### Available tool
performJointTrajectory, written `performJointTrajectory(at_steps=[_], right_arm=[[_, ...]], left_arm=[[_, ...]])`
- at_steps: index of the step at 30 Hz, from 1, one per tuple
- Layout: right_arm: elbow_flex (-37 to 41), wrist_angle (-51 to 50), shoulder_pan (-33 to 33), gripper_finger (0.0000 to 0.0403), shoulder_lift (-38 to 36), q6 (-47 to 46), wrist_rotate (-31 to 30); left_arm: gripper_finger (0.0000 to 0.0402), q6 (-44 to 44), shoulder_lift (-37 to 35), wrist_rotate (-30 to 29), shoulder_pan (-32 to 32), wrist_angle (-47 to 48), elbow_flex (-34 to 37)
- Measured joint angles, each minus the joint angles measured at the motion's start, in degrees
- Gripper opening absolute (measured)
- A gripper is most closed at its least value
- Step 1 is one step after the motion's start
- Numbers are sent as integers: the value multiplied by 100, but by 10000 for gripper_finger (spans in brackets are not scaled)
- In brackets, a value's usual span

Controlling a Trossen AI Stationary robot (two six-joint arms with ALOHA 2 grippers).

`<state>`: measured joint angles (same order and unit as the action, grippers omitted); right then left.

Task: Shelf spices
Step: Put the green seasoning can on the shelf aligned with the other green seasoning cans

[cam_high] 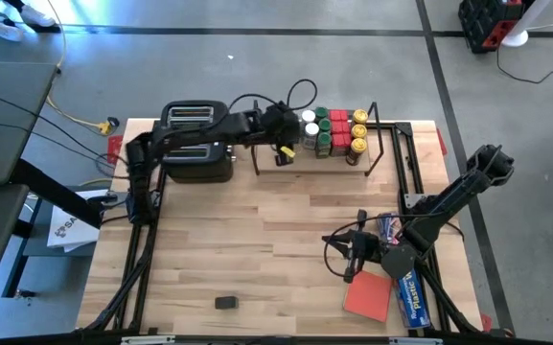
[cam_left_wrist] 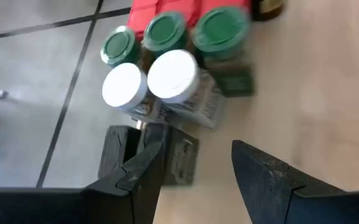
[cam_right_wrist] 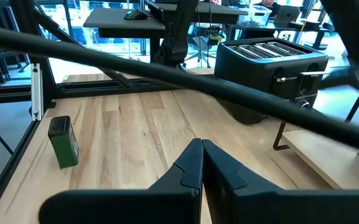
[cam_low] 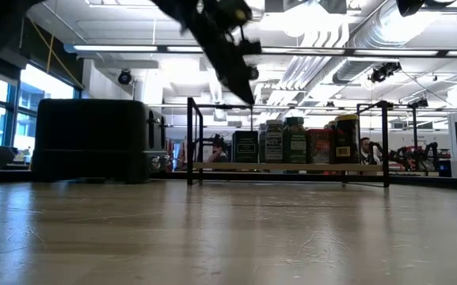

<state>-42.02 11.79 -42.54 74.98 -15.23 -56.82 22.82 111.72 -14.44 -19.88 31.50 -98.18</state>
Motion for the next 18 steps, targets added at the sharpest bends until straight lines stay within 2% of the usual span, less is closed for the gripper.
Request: performJointTrajectory(at_steps=[5,9,13,16,18], right_arm=[[0,-21,-4,0,2,-37,27],[0,-24,-193,0,4,73,-128],[0,7,-686,0,-20,209,-890],[0,9,-1094,0,-46,241,-1651],[0,2,-1305,0,-46,230,-1948]], left_arm=[[184,-311,-793,-33,623,1191,-1],[184,-885,-1405,-176,1646,2010,79],[184,-1784,-2036,-745,3049,1924,799],[184,-2942,-2472,-1368,4173,1623,1558],[184,-3882,-2684,-1950,4902,1204,2122]])
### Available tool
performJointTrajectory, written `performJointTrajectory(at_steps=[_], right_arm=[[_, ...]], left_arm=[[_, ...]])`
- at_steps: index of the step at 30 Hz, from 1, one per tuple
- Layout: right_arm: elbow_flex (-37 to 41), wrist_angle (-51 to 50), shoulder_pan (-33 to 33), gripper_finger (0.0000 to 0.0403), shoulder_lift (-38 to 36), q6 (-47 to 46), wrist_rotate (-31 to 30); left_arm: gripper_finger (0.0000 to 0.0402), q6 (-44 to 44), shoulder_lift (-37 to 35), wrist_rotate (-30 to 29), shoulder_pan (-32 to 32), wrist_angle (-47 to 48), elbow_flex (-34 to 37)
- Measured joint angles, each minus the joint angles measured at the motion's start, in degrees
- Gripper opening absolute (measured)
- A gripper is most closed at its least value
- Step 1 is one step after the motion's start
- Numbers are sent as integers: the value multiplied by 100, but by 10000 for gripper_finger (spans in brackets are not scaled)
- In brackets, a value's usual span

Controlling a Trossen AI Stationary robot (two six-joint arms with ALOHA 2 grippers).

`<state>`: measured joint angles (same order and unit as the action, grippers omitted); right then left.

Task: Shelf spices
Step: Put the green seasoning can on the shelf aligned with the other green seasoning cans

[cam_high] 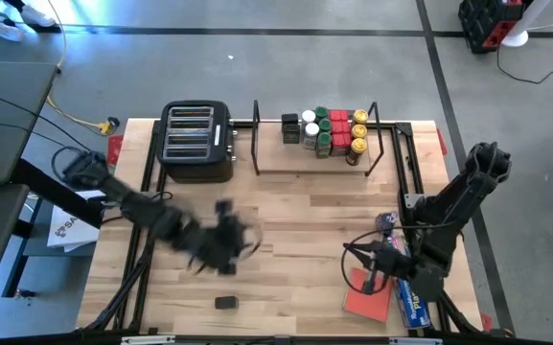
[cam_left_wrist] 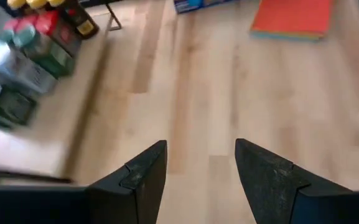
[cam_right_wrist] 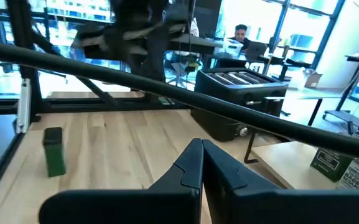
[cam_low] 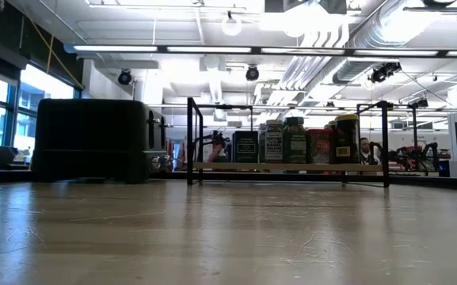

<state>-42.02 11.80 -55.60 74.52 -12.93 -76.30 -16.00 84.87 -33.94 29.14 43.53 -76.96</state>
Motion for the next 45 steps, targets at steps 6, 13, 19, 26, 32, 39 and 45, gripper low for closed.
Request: performJointTrajectory(at_steps=[6,13,19,26,32,39,45], right_arm=[[0,1,-180,0,2,-52,-115],[0,1,42,0,2,-11,-117],[0,-1,278,0,2,-29,5],[0,-8,439,0,2,-28,468],[0,-12,459,0,4,-31,533],[0,-16,459,0,4,-31,649],[0,-17,459,0,6,-31,652]], left_arm=[[184,-2399,-146,-718,1680,-1517,1382],[190,-3689,212,-163,2280,-3095,2067],[221,-3743,542,923,2358,-2892,2074],[225,-3630,970,933,2353,-2146,1651],[225,-3311,1526,819,2353,-1574,1022],[225,-3336,1908,585,2342,-1124,694],[212,-3337,1931,648,2207,-1115,696]])
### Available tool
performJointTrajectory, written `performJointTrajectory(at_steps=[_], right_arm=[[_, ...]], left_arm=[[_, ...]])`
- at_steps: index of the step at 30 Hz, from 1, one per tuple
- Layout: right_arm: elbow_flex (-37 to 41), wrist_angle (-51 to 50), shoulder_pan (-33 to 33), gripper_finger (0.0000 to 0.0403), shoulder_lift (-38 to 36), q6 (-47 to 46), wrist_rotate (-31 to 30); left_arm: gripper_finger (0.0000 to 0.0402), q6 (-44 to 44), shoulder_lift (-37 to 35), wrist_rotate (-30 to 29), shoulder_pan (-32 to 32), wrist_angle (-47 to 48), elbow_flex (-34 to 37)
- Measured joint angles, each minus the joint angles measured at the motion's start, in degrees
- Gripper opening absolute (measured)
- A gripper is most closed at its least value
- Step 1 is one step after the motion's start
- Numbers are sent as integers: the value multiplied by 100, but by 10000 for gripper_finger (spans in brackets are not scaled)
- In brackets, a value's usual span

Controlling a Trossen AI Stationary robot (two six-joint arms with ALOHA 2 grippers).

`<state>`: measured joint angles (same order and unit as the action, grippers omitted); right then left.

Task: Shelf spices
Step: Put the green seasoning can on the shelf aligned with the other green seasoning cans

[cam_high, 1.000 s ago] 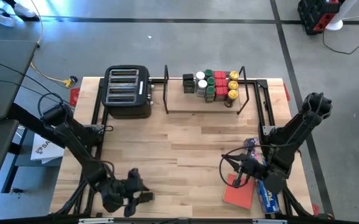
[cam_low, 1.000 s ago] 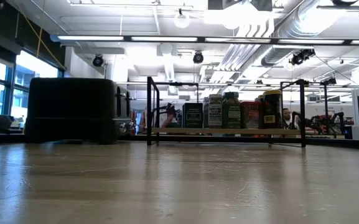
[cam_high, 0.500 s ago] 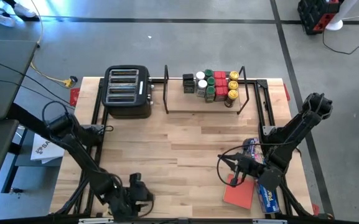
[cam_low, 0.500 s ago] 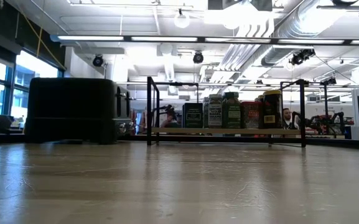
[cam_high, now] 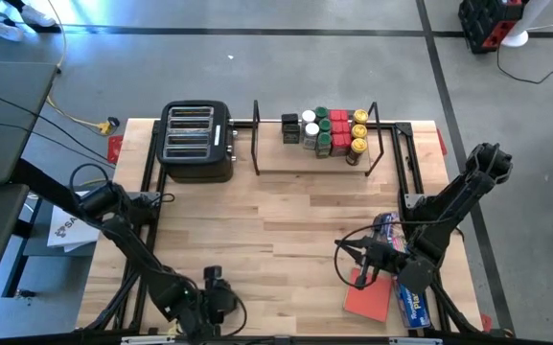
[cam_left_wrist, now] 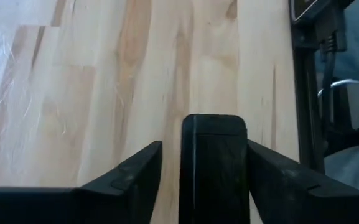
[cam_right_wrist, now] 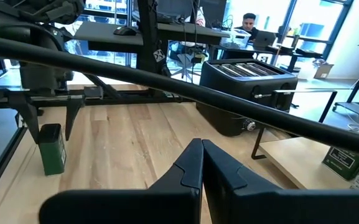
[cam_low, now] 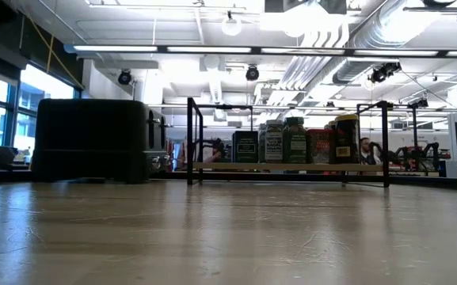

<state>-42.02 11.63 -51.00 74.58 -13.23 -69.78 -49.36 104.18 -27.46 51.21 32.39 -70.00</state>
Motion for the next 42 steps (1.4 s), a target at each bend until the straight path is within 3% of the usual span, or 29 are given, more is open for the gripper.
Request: performJointTrajectory(at_steps=[6,12,17,21,26,31,37,42], right_arm=[[0,1,-1,0,1,-32,0],[0,61,-166,0,1,16,-261],[0,452,-595,0,-8,466,-1298],[0,583,-766,0,-12,663,-1709],[0,580,-748,0,-13,559,-1713],[0,567,-741,0,-13,426,-1707],[2,567,-739,0,-13,415,-1684],[2,558,-739,0,-13,417,-1681]], left_arm=[[121,298,-5,429,-287,108,-1],[118,1290,-294,597,-879,181,9],[118,2920,-1049,315,-2030,104,7],[118,4356,-1322,764,-3508,-299,-377],[118,5815,-896,1638,-5256,-250,-1321],[118,6279,-189,2397,-6508,-217,-2103],[118,6698,630,2606,-7093,-200,-2466],[132,6950,1014,2297,-7153,-235,-2579]])
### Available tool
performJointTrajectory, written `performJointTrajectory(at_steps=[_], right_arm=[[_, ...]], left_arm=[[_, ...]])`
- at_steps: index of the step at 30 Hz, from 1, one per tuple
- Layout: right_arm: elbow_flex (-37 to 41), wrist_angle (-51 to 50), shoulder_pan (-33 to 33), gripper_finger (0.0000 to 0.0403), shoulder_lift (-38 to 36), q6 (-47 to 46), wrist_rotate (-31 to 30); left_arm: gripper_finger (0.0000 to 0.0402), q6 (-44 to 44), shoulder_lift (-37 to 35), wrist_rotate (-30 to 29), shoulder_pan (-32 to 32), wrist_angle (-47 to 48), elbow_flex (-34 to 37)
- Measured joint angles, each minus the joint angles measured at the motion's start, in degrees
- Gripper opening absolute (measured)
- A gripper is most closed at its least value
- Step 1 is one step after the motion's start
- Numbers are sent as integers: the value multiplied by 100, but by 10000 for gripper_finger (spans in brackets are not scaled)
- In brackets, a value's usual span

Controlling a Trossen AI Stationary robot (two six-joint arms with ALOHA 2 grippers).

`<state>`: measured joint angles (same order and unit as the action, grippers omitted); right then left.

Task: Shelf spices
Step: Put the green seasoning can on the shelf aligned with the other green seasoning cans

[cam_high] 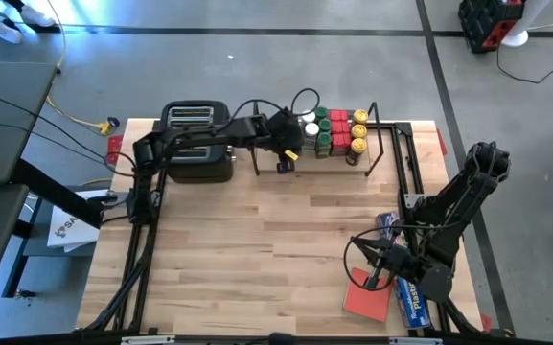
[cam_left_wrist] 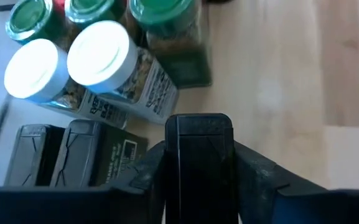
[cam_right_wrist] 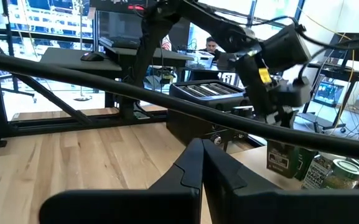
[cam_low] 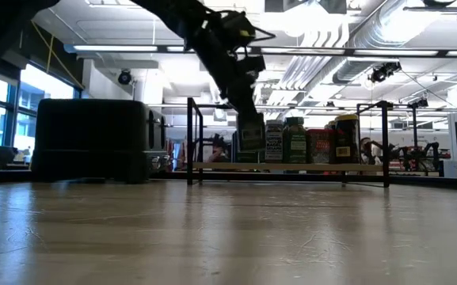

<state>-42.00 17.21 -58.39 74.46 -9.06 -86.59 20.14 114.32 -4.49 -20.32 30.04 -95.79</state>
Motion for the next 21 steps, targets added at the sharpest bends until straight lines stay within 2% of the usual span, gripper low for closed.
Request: performJointTrajectory(at_steps=[4,7,13,21], right_arm=[[-1,-22,0,0,0,-7,0],[0,-24,0,0,0,-9,0],[0,-22,0,0,0,-43,11],[0,-68,0,0,0,-120,52]], left_arm=[[183,333,63,-327,2,-37,-2],[204,497,53,-424,-9,-142,15],[209,776,55,-695,-42,-331,24],[193,1092,-157,-1097,208,-122,30]])
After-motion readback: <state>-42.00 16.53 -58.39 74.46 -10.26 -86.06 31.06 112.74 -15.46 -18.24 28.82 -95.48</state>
